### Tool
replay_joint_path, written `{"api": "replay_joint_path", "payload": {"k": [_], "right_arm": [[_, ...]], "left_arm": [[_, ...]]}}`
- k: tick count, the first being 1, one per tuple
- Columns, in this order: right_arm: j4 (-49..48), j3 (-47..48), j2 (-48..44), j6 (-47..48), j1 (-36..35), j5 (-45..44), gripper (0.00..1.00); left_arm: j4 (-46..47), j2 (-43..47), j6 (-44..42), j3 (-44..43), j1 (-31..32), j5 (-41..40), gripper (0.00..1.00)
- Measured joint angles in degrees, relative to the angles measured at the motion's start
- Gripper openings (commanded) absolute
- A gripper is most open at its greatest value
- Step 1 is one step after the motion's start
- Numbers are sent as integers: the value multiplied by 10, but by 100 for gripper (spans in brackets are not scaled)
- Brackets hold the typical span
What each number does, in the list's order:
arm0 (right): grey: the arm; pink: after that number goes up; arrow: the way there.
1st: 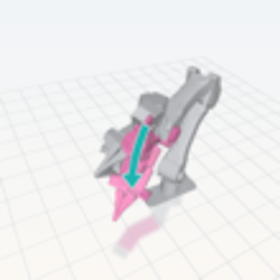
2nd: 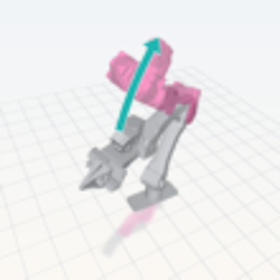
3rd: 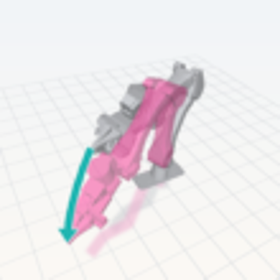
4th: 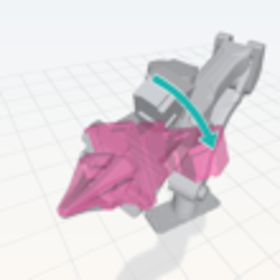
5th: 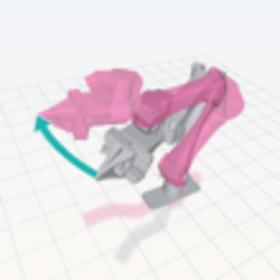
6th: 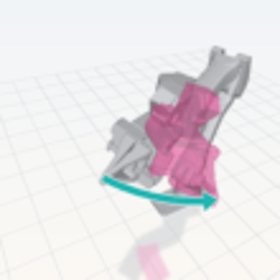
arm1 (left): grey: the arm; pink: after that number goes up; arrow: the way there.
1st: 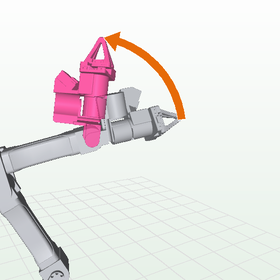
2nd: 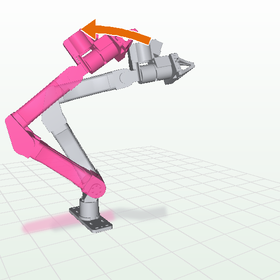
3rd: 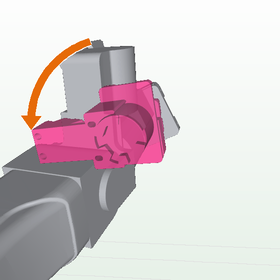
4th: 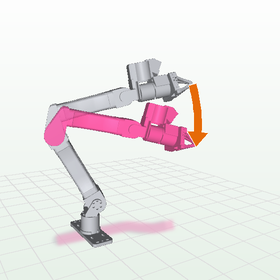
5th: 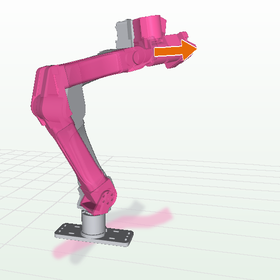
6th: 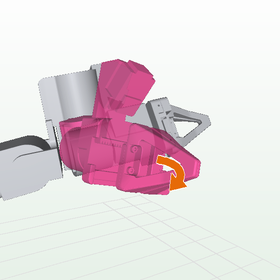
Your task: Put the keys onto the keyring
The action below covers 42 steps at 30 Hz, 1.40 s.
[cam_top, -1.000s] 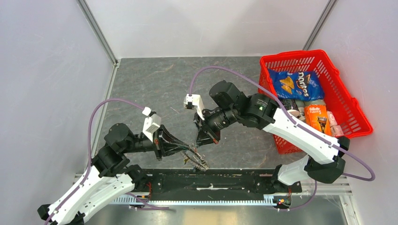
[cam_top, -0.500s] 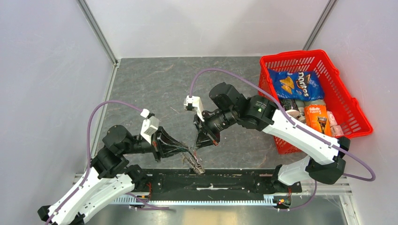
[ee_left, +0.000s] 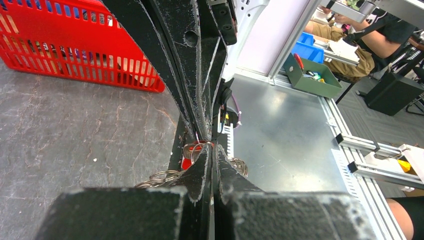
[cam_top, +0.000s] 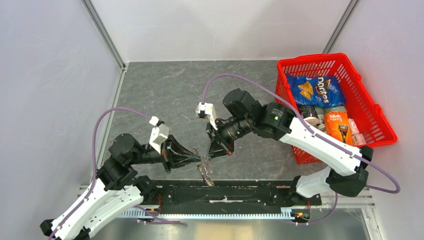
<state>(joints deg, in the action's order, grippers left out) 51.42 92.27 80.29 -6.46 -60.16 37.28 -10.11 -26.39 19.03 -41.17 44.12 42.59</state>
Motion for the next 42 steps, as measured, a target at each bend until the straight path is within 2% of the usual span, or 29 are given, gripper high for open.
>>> {"api": "replay_joint_path", "payload": {"k": [42], "right_arm": [[-20, -45, -33, -4, -5, 10, 0]], "left_arm": [[17, 14, 0, 2, 0, 1, 2]]}}
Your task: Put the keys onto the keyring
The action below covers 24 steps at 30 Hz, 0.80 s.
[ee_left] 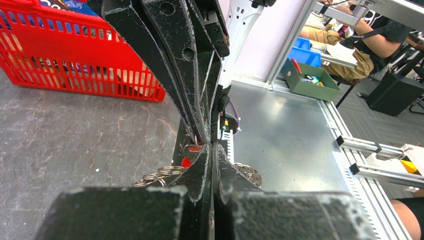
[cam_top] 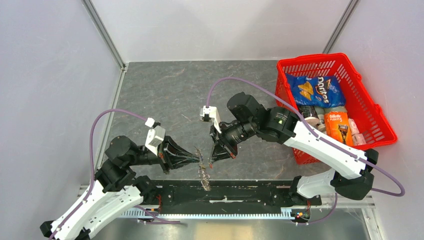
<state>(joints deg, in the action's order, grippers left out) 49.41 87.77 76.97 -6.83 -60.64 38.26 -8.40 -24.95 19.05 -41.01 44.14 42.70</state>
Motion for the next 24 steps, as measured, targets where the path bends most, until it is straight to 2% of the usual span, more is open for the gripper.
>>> {"api": "replay_joint_path", "payload": {"k": [24], "right_arm": [[7, 25, 0, 7, -1, -6, 0]], "left_arm": [[0, 0, 0, 0, 0, -7, 2]]}}
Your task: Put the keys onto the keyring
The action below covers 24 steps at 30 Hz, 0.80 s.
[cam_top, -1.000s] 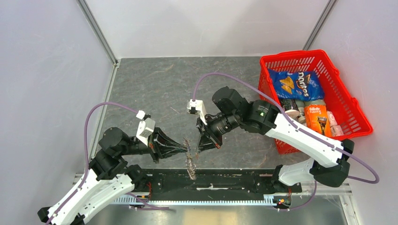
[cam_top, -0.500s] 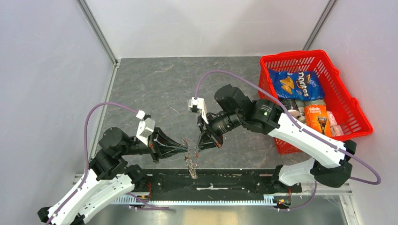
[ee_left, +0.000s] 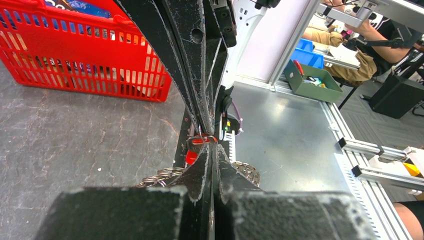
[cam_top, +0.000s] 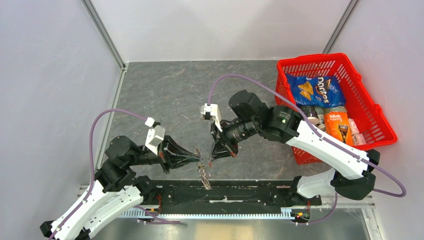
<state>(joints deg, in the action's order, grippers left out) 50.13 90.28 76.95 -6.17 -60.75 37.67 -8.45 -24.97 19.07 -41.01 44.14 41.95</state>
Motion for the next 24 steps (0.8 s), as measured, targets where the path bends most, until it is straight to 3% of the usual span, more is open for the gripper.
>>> {"api": "replay_joint_path", "payload": {"k": [14, 24], "right_arm": [[2, -32, -9, -3, 3, -63, 0], [-27, -170, -9, -58, 82, -127, 0]], "left_arm": [[0, 0, 0, 0, 0, -10, 2], [-1, 0, 0, 0, 0, -14, 2]]}}
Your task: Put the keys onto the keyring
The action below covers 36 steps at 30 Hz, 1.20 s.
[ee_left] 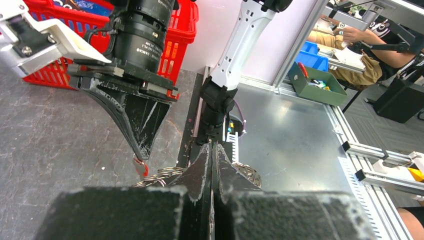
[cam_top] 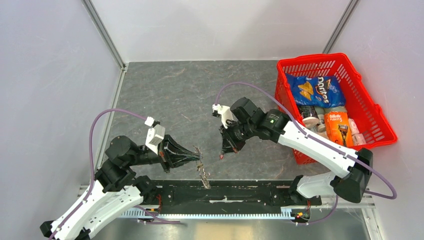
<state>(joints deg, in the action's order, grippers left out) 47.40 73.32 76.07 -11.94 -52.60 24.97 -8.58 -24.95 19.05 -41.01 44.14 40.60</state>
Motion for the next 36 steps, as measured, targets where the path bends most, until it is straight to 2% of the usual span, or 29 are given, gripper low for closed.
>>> {"api": "replay_joint_path", "payload": {"k": [8, 16, 31, 36], "right_arm": [[-28, -32, -2, -19, 8, -18, 0], [-64, -93, 5, -64, 30, -75, 0], [-156, -163, 116, -143, 67, -181, 1], [-176, -165, 127, -157, 68, -209, 32]], "left_arm": [[-4, 1, 0, 0, 0, -7, 2], [-13, 4, 0, 0, 0, -19, 2], [-21, 12, 0, 0, 0, -46, 2], [-21, 17, 0, 0, 0, -52, 2]]}}
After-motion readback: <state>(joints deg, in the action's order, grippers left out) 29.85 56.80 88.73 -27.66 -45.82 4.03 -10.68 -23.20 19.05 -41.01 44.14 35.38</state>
